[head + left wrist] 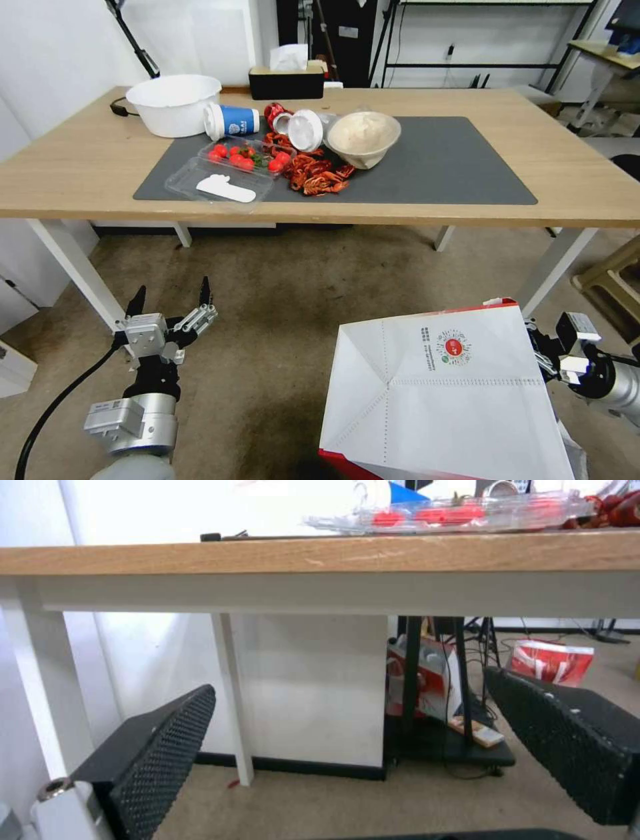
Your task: Pick up the food delivery bag from the floor and place it on the table.
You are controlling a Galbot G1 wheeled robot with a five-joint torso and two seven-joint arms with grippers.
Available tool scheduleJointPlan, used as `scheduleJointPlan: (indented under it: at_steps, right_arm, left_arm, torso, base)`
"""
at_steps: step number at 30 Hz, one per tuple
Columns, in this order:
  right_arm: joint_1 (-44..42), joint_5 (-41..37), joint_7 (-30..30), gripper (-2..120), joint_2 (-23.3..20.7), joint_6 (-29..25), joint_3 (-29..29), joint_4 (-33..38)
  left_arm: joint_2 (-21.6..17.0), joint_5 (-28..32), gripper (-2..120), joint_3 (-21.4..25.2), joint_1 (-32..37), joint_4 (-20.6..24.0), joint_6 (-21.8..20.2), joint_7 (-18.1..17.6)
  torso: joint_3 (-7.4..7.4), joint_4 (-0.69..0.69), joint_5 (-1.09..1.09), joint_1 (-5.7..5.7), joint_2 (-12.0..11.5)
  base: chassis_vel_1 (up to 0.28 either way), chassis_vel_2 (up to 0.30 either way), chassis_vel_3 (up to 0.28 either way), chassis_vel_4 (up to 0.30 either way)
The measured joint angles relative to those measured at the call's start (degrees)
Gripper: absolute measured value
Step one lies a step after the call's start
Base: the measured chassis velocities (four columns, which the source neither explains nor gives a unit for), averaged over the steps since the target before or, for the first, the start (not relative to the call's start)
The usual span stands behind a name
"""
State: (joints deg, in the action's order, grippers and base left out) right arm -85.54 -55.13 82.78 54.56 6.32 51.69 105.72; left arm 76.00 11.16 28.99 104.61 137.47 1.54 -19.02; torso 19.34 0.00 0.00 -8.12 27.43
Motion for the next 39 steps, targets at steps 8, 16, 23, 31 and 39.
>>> scheduleJointPlan:
  at_steps: [8,16,23,31,39]
  right_arm:
    - [0.2,0.0,-0.3,0,0.1,0.0,-0.1,0.3]
    - [0.4,0.1,-0.4,0,0.1,0.1,-0.2,0.4]
    - [0.4,0.1,-0.4,0,0.0,0.1,-0.2,0.4]
    - [0.4,0.1,-0.5,0,0.1,0.1,-0.3,0.4]
    - [0.3,0.1,-0.4,0,0.6,0.1,-0.3,0.6]
  left_arm:
    - [0.0,-0.1,100,0.0,0.1,0.1,0.0,0.1]
    - [0.1,-0.2,100,0.0,0.1,0.1,0.0,0.1]
    - [0.2,-0.3,100,0.0,0.1,0.1,0.1,0.1]
    - [0.2,-0.5,100,-0.2,0.1,0.3,0.1,0.1]
    - [0.3,-0.5,100,-0.2,0.1,0.2,0.1,0.2]
  torso:
    - [1.53,0.0,0.0,-0.89,2.4]
    - [2.74,0.0,0.0,-1.69,4.4]
    - [3.76,0.0,0.0,-2.25,6.0]
    - [4.8,0.0,0.0,-2.95,7.8]
    - [5.96,0.0,0.0,-3.7,9.7]
  base:
    - [0.0,0.0,0.0,0.0]
    - [0.0,0.0,0.0,0.0]
    - [0.0,0.0,0.0,0.0]
    - [0.0,0.0,0.0,0.0]
    - [0.0,0.0,0.0,0.0]
